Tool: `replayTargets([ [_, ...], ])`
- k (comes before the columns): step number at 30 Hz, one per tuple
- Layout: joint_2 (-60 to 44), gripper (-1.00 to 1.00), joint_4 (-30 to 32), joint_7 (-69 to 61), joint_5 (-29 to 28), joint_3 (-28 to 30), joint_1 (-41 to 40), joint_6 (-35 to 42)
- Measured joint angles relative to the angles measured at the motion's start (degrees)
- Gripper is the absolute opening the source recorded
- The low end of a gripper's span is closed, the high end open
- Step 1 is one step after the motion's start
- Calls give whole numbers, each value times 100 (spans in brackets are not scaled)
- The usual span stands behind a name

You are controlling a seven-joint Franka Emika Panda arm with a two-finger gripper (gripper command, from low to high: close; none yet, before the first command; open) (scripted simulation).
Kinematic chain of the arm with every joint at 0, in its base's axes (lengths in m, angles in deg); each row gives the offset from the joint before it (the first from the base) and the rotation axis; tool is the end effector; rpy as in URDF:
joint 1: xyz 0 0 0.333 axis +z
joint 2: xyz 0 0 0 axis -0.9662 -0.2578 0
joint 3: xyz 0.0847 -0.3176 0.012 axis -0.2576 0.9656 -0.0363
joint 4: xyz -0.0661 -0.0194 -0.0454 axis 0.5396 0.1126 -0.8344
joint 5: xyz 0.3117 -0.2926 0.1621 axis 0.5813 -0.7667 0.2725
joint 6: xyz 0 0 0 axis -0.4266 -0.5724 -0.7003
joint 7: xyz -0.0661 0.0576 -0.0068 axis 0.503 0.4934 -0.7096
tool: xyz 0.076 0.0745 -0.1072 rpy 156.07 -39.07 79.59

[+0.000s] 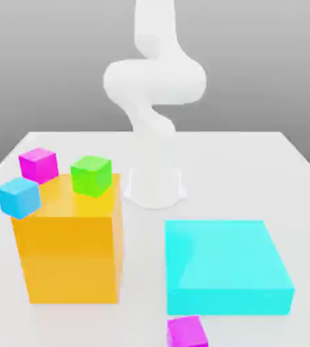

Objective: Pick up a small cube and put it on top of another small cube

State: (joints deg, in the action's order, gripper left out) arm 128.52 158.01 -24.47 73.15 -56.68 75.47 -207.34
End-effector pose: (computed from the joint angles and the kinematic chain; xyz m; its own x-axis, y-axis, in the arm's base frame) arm 0.4667 0.0040 0.6533 0.5285 -0.7060 0.4714 -0.5226 -0.7082 -0.4748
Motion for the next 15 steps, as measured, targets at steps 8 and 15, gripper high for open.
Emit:
replayTargets([
  [8,-1698,0,124,-168,-3,-29,129,-580],
  [15,-3151,0,230,-311,-9,-85,209,-1075],
])
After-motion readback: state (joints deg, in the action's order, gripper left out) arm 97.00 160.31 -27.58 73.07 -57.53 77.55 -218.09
